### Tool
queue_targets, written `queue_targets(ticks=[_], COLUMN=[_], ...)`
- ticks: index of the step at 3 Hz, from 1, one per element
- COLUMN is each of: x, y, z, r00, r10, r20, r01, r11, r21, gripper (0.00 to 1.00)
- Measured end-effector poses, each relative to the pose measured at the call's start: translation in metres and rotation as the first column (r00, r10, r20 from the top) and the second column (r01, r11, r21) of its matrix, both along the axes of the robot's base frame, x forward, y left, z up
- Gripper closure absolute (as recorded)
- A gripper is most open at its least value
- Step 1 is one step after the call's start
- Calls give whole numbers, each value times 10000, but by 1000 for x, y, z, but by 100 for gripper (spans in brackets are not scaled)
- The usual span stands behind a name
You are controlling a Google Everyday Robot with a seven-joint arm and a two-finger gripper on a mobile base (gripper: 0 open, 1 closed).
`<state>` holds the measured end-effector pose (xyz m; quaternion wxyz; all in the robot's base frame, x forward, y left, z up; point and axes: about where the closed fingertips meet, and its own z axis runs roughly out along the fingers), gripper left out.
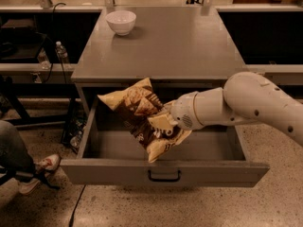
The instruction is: Pick brown chip bag from top drawer and place on counter
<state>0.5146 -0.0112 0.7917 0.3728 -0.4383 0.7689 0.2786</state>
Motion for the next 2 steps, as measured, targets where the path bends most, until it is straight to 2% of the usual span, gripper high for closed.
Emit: queue_targets(ticks=[1,2], x=[1,30], y=[0,-26], z=[2,62], r00=[10000,9814], r10=[-9,-650], r20=[84,1807], r01=[9,687], r11=[10000,9975], r21=[-32,-145], gripper=[100,100])
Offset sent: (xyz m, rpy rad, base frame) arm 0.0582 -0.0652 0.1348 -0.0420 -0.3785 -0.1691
